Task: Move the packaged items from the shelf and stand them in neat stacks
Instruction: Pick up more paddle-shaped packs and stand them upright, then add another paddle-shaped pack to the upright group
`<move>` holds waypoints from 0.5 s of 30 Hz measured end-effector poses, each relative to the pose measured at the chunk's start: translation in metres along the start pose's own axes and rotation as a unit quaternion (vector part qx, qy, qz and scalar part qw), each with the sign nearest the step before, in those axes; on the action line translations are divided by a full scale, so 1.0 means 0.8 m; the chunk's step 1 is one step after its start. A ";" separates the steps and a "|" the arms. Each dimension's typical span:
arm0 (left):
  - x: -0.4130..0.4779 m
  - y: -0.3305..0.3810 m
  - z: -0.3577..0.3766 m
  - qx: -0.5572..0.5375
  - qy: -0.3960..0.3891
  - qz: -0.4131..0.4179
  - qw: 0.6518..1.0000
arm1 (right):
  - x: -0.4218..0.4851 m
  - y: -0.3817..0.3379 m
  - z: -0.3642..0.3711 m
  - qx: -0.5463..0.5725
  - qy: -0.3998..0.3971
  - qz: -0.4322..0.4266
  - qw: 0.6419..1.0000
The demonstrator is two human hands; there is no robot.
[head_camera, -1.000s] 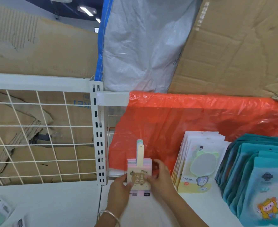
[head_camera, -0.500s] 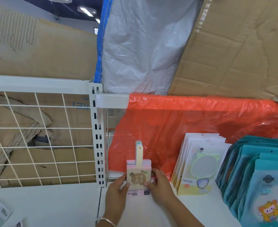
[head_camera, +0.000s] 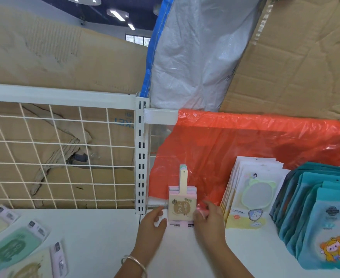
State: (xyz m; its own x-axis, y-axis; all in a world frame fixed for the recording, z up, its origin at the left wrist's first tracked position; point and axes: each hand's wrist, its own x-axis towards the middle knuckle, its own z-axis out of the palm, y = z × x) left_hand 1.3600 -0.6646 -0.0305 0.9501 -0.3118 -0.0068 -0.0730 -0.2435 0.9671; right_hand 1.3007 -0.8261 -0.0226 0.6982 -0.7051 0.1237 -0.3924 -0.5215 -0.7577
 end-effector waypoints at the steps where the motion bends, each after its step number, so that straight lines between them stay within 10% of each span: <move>1: -0.006 0.000 -0.009 -0.005 -0.003 0.001 1.000 | -0.007 -0.006 0.000 0.004 0.015 -0.003 1.000; 15: -0.139 -0.004 -0.164 0.007 0.133 -0.058 0.989 | -0.151 -0.154 0.052 0.112 -0.208 -0.222 0.946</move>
State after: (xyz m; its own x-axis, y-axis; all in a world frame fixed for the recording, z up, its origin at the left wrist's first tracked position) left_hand 1.2945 -0.5084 0.0003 0.9984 -0.0276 -0.0488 0.0393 -0.2776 0.9599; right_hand 1.2896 -0.6567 0.0296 0.9579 -0.1669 0.2335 0.0982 -0.5741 -0.8129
